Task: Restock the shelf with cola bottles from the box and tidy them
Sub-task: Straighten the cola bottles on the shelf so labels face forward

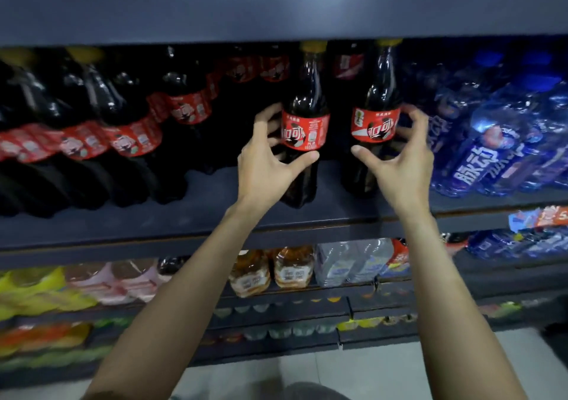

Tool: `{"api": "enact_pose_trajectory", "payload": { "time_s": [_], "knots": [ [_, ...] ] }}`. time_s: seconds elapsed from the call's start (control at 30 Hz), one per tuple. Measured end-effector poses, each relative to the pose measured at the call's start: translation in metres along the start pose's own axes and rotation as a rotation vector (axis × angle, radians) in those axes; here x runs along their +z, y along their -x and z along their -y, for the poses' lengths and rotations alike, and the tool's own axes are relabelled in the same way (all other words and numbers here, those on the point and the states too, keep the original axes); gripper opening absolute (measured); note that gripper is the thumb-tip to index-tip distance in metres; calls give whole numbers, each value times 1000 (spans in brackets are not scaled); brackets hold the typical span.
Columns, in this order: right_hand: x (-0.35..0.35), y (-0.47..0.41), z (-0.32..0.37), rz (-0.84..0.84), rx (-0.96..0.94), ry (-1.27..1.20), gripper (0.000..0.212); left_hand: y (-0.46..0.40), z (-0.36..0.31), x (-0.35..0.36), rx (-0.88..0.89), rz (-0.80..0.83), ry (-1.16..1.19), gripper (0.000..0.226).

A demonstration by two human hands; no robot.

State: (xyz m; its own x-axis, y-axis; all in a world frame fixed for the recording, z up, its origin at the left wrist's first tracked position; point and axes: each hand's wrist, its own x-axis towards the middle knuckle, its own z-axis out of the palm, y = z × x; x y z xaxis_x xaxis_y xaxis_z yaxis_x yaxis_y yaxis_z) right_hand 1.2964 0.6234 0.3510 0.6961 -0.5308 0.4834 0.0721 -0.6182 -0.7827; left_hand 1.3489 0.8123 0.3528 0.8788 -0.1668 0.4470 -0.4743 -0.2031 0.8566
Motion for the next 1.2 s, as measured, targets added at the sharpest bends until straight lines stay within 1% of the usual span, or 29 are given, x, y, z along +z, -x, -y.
{"api": "enact_pose_trajectory", "payload": {
  "time_s": [0.13, 0.2, 0.37, 0.43, 0.5, 0.63, 0.7, 0.83, 0.97, 1.13, 1.2],
  "knots": [
    [43, 6, 30, 148, -31, -90, 81, 20, 2, -42, -10, -125, -92, 83],
    [66, 4, 42, 188, -44, -132, 83, 25, 7, -61, -20, -201, -133, 85],
    [118, -5, 68, 195, -58, -227, 86, 26, 21, -83, -21, -442, -204, 85],
    [135, -10, 74, 186, -52, -237, 87, 25, 28, -82, 3, -510, -254, 83],
    [148, -17, 78, 179, -52, -197, 86, 23, 35, -81, 7, -554, -311, 81],
    [169, -32, 84, 164, -32, -109, 86, 17, 44, -78, 90, -596, -484, 75],
    [178, -36, 87, 164, -26, -82, 87, 16, 45, -76, 104, -625, -592, 73],
    [192, -39, 88, 177, -37, -59, 90, 11, 47, -81, 178, -675, -787, 75],
    [202, -39, 84, 210, -32, -34, 89, 10, 50, -91, 232, -674, -813, 82],
    [198, -43, 74, 339, -112, 19, 92, 12, 49, -91, 332, -629, -825, 76],
    [196, -43, 67, 370, -140, 38, 93, 13, 47, -92, 325, -584, -842, 84]
  ]
}}
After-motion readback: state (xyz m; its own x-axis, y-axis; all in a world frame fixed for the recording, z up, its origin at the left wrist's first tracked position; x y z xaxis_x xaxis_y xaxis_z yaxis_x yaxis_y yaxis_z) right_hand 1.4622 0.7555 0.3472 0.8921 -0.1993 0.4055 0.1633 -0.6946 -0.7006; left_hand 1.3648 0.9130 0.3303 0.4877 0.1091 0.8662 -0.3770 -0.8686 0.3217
